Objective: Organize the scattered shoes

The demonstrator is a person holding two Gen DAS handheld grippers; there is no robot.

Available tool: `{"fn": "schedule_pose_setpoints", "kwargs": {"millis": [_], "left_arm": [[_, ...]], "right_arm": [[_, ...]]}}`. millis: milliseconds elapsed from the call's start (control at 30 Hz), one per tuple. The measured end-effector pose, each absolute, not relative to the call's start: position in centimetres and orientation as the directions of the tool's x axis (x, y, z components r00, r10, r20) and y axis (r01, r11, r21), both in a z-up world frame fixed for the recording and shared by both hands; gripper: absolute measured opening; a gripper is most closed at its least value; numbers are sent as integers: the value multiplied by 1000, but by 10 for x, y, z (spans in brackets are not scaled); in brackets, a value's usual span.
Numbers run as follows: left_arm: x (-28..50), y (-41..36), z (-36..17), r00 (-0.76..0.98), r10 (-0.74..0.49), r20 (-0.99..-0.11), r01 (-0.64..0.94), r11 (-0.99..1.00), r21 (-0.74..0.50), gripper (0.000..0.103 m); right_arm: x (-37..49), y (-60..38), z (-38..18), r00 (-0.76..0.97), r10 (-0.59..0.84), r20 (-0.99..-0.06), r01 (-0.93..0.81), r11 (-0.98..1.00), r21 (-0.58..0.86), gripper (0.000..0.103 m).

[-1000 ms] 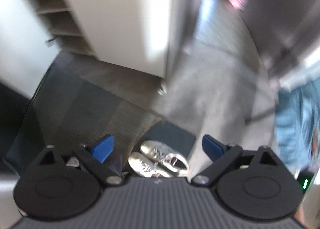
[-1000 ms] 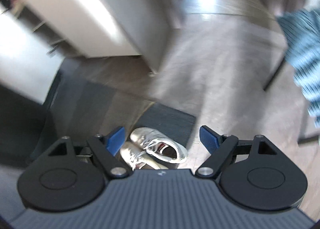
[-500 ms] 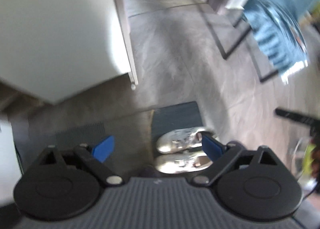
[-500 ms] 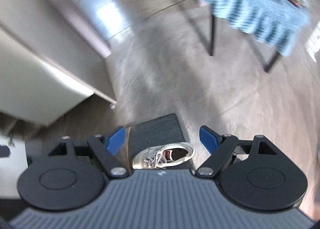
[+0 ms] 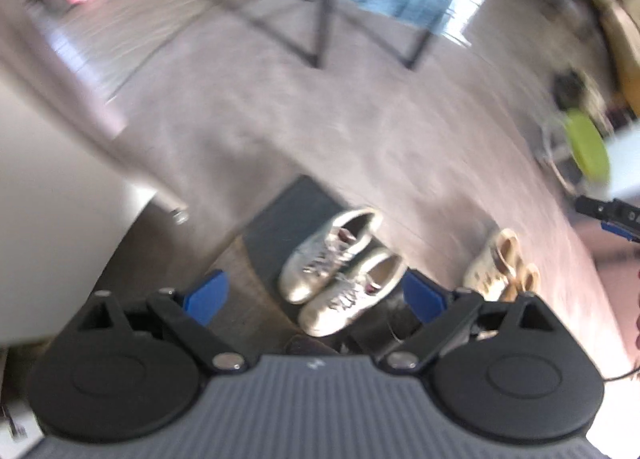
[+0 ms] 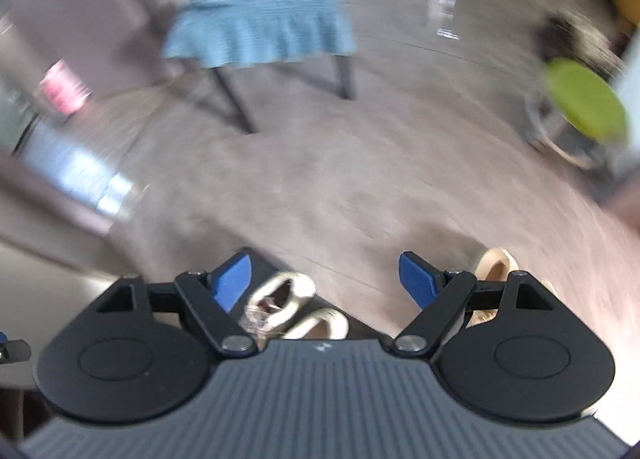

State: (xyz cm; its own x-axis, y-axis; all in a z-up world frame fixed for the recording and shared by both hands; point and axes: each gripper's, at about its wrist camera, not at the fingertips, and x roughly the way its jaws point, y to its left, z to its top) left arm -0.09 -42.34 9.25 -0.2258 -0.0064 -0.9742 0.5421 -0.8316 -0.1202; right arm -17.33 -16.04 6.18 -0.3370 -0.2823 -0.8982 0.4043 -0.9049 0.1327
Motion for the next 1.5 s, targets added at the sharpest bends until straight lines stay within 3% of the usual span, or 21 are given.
{"fn": "schedule_pose_setpoints", "kwargs": {"millis": [367,500,733,833,933,1067,1133,1200,1300,1500], "left_arm": [[-1,-256,100,-269,47,-962,332,-933,-139,96],[16,-201,79,-285,13,-958,323,-940,-109,96],[32,-151,-11,-246,47,-968,372,-918,-139,98],[41,-144,-61,-251,57,-966,401,-903,-157,98],[56,-138,-99,-256,28,-966,395,-909,-131,98],[64,-141,-127,-201,17,-979,453,-885,-108,96],[67,-144,-131,-185,-15,-983,499,-863,-81,97],[74,-147,-129,-190,-44,-981,520,-852,-62,97],[62,-165,-132,-198,-39,-979,528,-846,-73,97],[64,-156,-140,-169,-9,-986,489,-869,-76,97]], "right_arm": [[-66,43,29,-382,-80,-921,-25,-995,97,83],[-36,85,-10,-364,-82,-928,-63,-992,112,83],[-28,107,-124,-325,-41,-945,-40,-998,57,83],[-41,115,-199,-330,-16,-944,-83,-995,46,83],[-61,125,-276,-326,25,-945,-108,-994,11,83],[-79,138,-338,-303,93,-948,-141,-989,-52,83],[-88,142,-369,-291,79,-954,-112,-993,-49,72],[-90,138,-380,-289,86,-954,-62,-996,-71,69],[-93,125,-393,-285,113,-952,1,-993,-118,48],[-99,121,-407,-292,112,-950,-74,-993,-94,46]]}}
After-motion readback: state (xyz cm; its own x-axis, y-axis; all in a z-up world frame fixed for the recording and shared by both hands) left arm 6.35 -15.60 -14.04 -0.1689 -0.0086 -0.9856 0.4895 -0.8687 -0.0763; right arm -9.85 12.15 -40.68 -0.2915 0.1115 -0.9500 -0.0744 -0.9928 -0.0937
